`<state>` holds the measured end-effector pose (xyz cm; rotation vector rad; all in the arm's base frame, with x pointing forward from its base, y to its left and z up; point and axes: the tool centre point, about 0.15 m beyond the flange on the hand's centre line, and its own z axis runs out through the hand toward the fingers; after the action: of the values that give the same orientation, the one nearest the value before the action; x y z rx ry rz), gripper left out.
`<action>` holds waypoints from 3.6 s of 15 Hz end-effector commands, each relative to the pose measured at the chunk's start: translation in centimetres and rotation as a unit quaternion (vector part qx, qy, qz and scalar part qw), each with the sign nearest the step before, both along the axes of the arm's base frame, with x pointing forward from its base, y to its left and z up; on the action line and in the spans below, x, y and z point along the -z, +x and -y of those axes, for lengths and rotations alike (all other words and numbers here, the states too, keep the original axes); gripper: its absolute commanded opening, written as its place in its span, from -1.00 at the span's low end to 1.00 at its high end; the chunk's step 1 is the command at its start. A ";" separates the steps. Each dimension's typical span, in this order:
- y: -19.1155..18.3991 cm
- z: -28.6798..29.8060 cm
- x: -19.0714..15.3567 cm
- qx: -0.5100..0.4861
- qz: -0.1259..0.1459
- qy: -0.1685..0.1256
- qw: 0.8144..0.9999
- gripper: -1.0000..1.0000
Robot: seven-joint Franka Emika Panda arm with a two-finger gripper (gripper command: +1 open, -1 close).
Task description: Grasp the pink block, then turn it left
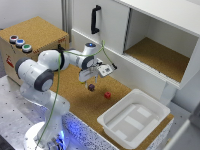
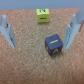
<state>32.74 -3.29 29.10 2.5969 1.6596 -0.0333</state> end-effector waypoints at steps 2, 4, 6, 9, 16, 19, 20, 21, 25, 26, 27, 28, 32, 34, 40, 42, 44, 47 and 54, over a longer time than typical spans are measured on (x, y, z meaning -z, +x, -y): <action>2.6 6.8 0.0 0.329 -0.040 0.054 0.942 1.00; 4.4 9.3 1.3 0.425 -0.050 0.050 0.902 1.00; 6.0 11.0 2.5 0.491 -0.060 0.071 0.866 1.00; 8.3 11.8 3.2 0.524 -0.042 0.080 0.847 1.00; 8.9 12.1 5.6 0.458 -0.054 0.059 0.886 1.00; 8.5 11.4 7.1 0.452 -0.047 0.050 0.889 1.00; 8.7 11.2 7.5 0.456 -0.048 0.053 0.887 1.00; 8.7 10.8 7.7 0.458 -0.046 0.052 0.886 1.00; 9.8 10.5 8.1 0.447 -0.039 0.049 0.892 -1.00; 10.1 10.6 8.0 0.447 -0.036 0.044 0.893 -1.00; 10.2 10.7 7.9 0.449 -0.036 0.045 0.892 -1.00; 10.1 10.8 7.9 0.449 -0.035 0.041 0.892 -1.00; 8.5 10.9 8.0 0.445 -0.041 0.018 0.894 -1.00; 7.6 11.3 6.6 0.456 -0.034 0.028 0.889 -1.00; 5.7 9.4 3.2 0.356 0.012 -0.025 0.934 -1.00; 5.2 9.3 2.9 0.273 0.001 -0.036 0.961 -1.00; 4.8 8.4 2.4 0.174 -0.022 -0.035 0.984 -1.00; 2.7 7.8 3.8 0.015 -0.015 -0.038 0.999 -1.00; 3.0 7.2 7.7 -0.211 -0.005 0.003 0.978 -1.00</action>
<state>35.99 -10.76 24.34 2.4523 1.9679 -0.1420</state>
